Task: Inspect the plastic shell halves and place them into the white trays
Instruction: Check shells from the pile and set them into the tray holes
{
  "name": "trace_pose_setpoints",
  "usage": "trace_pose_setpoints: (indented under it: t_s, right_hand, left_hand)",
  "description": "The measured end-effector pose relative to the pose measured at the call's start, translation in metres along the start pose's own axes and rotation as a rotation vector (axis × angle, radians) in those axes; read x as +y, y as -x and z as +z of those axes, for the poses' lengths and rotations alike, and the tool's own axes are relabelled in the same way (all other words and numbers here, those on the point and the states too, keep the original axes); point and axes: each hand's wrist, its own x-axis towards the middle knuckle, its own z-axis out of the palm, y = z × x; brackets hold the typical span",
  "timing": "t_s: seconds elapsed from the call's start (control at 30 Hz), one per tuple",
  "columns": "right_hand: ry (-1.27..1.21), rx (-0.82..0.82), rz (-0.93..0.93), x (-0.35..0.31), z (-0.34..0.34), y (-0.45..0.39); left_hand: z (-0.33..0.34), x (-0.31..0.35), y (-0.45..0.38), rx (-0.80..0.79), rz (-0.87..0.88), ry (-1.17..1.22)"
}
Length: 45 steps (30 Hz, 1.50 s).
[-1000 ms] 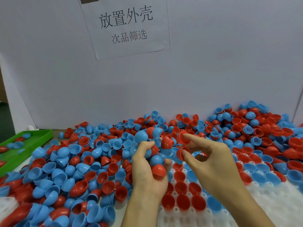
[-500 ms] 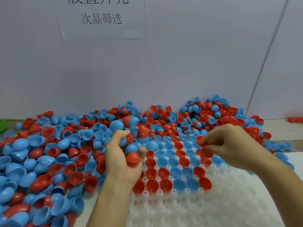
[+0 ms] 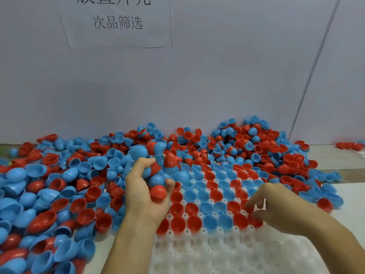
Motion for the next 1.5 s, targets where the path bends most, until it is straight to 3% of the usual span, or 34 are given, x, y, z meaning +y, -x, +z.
trace_pose_setpoints:
  t_s: [0.17, 0.27, 0.43, 0.77, 0.97, 1.13, 1.23, 1.5]
  right_hand:
    - [-0.1, 0.127, -0.105, -0.016, -0.038, -0.01]
    - [-0.333, 0.222, -0.225, -0.046, -0.047, -0.022]
    - [-0.713, 0.241, -0.376, -0.09, -0.009, -0.03]
    - [-0.782, 0.382, -0.406, -0.084, 0.016, -0.034]
    - [-0.794, 0.366, -0.431, -0.088, 0.018, -0.032]
    - [-0.884, 0.544, -0.409, -0.099, 0.017, -0.034]
    - [-0.904, 0.566, -0.413, -0.105, 0.016, -0.032]
    - [-1.321, 0.487, -0.339, -0.101, 0.009, -0.029]
  left_hand:
    - [0.001, -0.002, 0.003, -0.017, -0.013, -0.003]
    - [0.002, -0.003, 0.004, -0.016, -0.033, -0.008]
    - [0.003, -0.005, 0.002, -0.079, -0.071, -0.04]
    - [0.005, -0.008, 0.004, -0.095, -0.079, -0.06]
    - [0.005, -0.009, 0.004, -0.1, -0.036, -0.102]
    - [0.005, -0.012, 0.004, -0.155, -0.008, -0.212]
    - [0.005, -0.013, 0.006, -0.196, -0.018, -0.258]
    - [0.006, -0.009, 0.007, -0.178, -0.006, -0.143]
